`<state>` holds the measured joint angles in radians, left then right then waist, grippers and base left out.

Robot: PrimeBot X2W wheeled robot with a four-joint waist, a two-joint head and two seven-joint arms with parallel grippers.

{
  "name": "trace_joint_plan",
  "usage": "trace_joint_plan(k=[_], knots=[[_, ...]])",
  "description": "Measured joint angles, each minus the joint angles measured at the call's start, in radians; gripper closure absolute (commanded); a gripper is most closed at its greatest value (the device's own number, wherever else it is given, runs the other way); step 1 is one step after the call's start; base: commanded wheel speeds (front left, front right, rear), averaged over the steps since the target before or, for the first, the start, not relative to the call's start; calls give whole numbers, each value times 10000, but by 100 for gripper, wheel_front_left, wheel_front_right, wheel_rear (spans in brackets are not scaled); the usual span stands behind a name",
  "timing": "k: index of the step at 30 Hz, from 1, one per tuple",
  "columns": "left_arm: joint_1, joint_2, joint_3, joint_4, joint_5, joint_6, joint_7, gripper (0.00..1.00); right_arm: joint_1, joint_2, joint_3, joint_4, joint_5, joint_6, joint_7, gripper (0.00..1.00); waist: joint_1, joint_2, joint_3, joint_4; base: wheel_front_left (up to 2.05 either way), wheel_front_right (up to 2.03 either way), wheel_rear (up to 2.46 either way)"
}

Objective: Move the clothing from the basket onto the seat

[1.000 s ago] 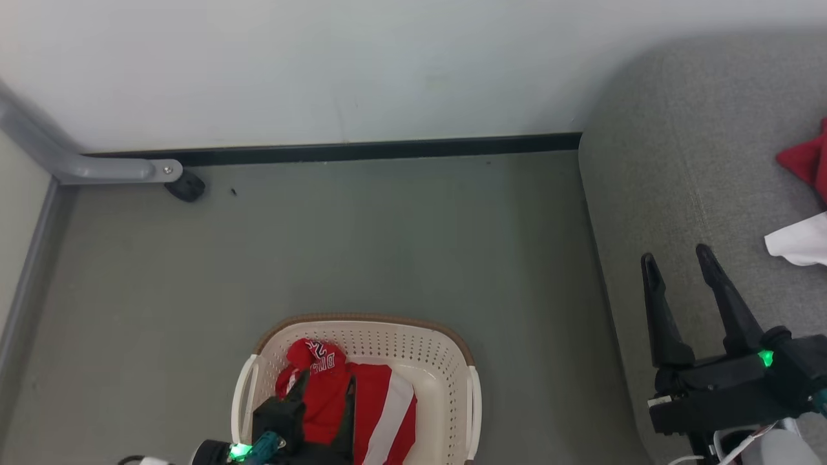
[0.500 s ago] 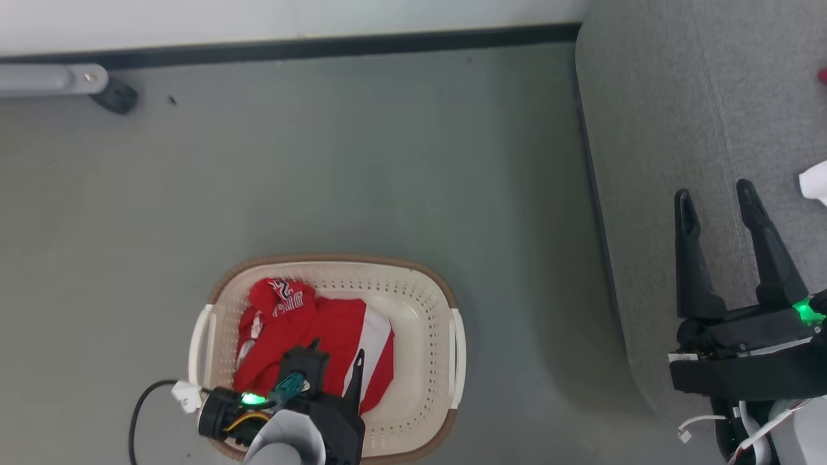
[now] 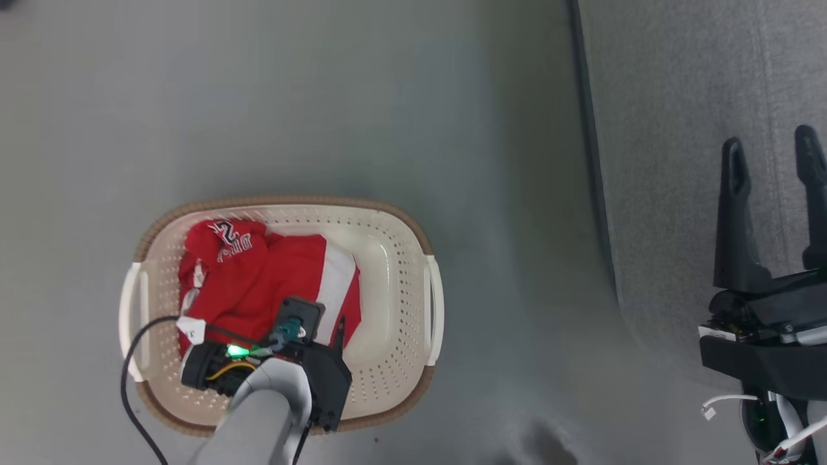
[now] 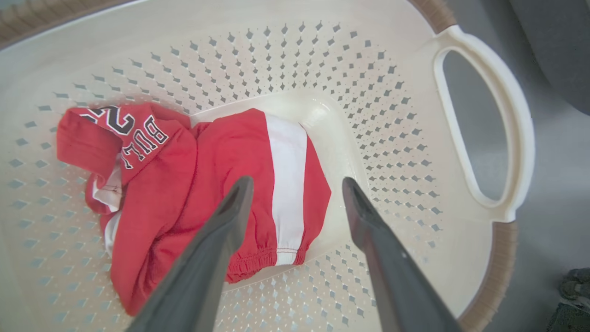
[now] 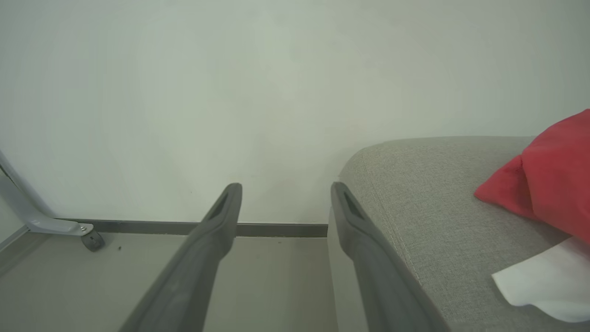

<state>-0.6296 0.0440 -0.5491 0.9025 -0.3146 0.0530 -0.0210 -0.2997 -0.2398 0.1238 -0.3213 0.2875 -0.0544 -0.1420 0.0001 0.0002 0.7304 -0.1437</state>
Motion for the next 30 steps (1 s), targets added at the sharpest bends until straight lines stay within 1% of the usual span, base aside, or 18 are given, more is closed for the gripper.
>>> trace_joint_plan(k=[2,8,11,18,23,29,30], knots=[[-232,-10,196,171,-82,10,19,0,-3,-13,-81,-188,-12,-69,0,0,0,0,307,-70,0,0,0],[-879,-13,779,671,-562,161,61,0,-142,-94,-226,-665,-75,-100,2,0,0,0,1227,-232,0,0,0],[-1360,-12,905,890,-589,184,61,0,-200,-173,-412,-941,-105,-161,0,0,0,0,1687,-285,0,0,0],[-1894,-48,1381,1515,-809,276,-77,0,-223,-194,-535,-1034,-217,-173,-56,0,0,0,2608,-324,0,0,0],[-1962,-50,1632,1965,-1116,385,-182,0,-250,-205,-566,-1208,-351,-247,-105,0,0,0,2983,-286,0,0,0],[-2138,-58,1946,2291,-1338,451,-418,0,-330,-297,-616,-1381,-420,-249,-148,0,-1,-1,3099,-161,0,0,0],[-2152,-59,2011,2337,-1388,451,-437,7,-329,-307,-619,-1411,-420,-249,-148,0,-1,-1,3106,-141,0,0,0]])
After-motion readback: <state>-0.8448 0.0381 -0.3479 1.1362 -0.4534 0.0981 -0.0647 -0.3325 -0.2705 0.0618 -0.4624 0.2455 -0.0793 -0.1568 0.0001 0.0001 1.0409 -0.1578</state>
